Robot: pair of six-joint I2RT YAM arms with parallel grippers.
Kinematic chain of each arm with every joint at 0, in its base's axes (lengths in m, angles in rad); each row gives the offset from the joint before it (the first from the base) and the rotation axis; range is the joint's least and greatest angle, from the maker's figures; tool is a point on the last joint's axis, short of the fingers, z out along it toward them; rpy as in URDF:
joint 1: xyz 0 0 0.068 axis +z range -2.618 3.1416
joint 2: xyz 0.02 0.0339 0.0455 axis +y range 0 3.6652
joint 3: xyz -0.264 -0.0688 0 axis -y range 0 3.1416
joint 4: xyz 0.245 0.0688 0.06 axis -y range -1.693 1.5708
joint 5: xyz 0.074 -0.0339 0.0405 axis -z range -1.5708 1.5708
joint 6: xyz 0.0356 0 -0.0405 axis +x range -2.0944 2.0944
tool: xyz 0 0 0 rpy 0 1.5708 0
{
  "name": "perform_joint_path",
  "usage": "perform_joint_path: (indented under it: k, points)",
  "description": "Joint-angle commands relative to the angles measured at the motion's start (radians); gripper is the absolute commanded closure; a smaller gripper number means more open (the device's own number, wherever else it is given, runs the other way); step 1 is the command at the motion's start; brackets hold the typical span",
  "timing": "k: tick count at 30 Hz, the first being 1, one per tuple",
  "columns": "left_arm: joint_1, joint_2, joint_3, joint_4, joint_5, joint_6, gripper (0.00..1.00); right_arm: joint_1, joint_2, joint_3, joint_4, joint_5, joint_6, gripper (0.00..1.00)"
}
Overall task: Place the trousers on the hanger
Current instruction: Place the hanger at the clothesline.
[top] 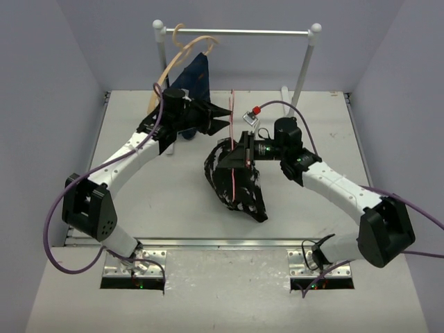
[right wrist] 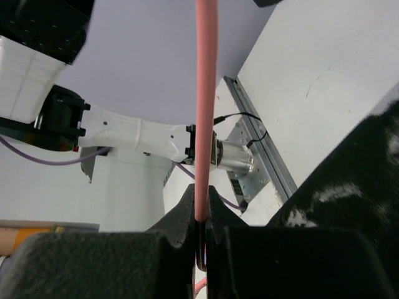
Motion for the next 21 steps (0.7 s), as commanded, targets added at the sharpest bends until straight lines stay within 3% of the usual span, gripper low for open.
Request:
perform_joint_path:
  k: [1,3,6,11,15,21]
  points:
    - [0.043,-0.024,0.027,0.151,0.118,0.020,0.45,-0.034,0.016,0.208,-0.055,0.016,-0.064,1.00]
    - [0.061,-0.020,0.047,0.141,0.146,0.044,0.34,-0.056,0.037,0.278,-0.107,0.007,-0.086,1.00]
    - [0.105,-0.028,0.044,0.147,0.190,0.070,0.28,-0.084,0.062,0.390,-0.246,-0.001,-0.146,1.00]
    - [0.166,-0.052,-0.005,0.189,0.238,0.104,0.36,-0.154,0.087,0.456,-0.299,-0.058,-0.150,1.00]
    - [0.178,-0.077,-0.030,0.176,0.284,0.195,0.37,-0.181,0.163,0.572,-0.397,-0.080,-0.192,1.00]
    - [0.178,-0.247,-0.127,0.037,0.298,0.472,0.33,-0.218,0.279,0.722,-0.422,-0.136,-0.183,1.00]
